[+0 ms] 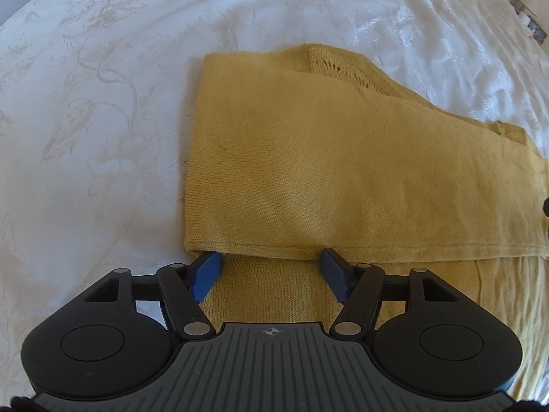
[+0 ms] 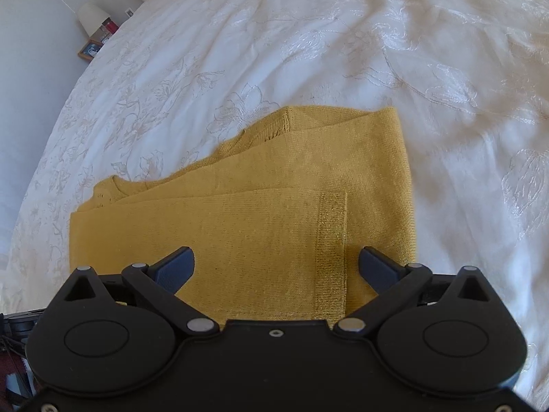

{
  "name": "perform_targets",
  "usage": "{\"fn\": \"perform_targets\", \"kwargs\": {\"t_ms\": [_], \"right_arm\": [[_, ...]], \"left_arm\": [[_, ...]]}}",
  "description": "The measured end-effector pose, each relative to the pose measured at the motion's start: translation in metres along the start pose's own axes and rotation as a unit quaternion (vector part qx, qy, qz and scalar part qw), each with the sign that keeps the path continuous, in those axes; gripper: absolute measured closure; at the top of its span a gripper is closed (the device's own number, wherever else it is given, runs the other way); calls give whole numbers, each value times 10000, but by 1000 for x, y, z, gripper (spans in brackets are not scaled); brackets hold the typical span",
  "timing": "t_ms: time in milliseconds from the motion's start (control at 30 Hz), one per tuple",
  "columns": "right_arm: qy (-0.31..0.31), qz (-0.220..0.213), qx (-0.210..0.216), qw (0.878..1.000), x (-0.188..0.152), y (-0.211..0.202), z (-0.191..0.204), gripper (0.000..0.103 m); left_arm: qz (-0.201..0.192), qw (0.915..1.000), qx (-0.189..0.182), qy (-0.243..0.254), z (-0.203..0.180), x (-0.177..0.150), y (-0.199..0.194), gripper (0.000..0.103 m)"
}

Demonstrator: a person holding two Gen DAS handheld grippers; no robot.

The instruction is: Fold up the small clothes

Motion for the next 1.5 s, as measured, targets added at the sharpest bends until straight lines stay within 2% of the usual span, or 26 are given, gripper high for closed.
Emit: {"fn": "perform_targets", "kwargs": {"t_ms": [67,167,200,233,300,433,500,567,667,733,800,833,900,933,967,1000,1167,1400,1500], "right_arm": [[35,52,43,10000,-1,3,0,12],[56,77,8,10000,-1,5,-1,37],[74,66,-3,10000,0,5,-1,50],[74,70,-49,9999,1,4,-2,67],[38,71,-109,9999,4,2,-2,88],[-211,-179,182,9995,17,-21,12,91],[-428,-380,181,9982,25,-36,16,91],[-445,-402,76,9982,29,-41,12,91],[-590,-181,-412,9972,28,-25,-1,89],[-681,12,-701,9952,23,-12,-9,80],[-684,137,-933,9932,17,-6,-17,76],[-659,130,-953,9932,15,-6,-18,57],[-665,89,-957,9932,12,-7,-18,34],[-699,77,-955,9929,9,-8,-18,30],[-748,89,-983,9923,7,-9,-17,30],[-811,119,-1025,9914,5,-8,-16,30],[-809,160,-1080,9907,0,-10,-17,27],[-718,-153,-859,9936,3,-36,-8,4],[-725,-277,-708,9945,1,-51,1,1]], "left_arm": [[12,10000,4,13,0,0,1,39],[29,10000,30,32,-2,4,4,37],[26,10000,45,37,-2,4,4,37],[14,10000,63,47,-4,4,2,37],[-41,9999,83,84,-5,5,-1,37],[-387,9992,60,35,-10,16,-24,37],[-596,9982,-5,-17,-12,24,-33,37],[-696,9976,-31,-36,-14,30,-35,37],[-652,9979,16,-21,-16,36,-24,36],[-546,9985,57,13,-16,40,-13,36],[-404,9992,21,53,-15,38,-3,34],[-348,9994,14,78,-15,37,1,29],[-242,9996,67,150,-13,33,10,20],[-234,9995,97,185,-11,31,13,17],[-229,9994,112,216,-10,30,15,14],[-199,9993,180,247,-8,28,17,7],[-126,9998,119,104,3,25,18,5],[-298,9995,3,54,1,17,-14,5],[-422,9991,-43,-52,-1,10,-34,3]]}}
Point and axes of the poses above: each gripper's, at about its wrist camera, not at the fingertips, and y roughly the way its jaws point, z to its left, x to its top, the point moved 5 cm from there along y, roughly the way its jaws point, and after that the axes turned 9 degrees about -z, right-handed, at the moved point
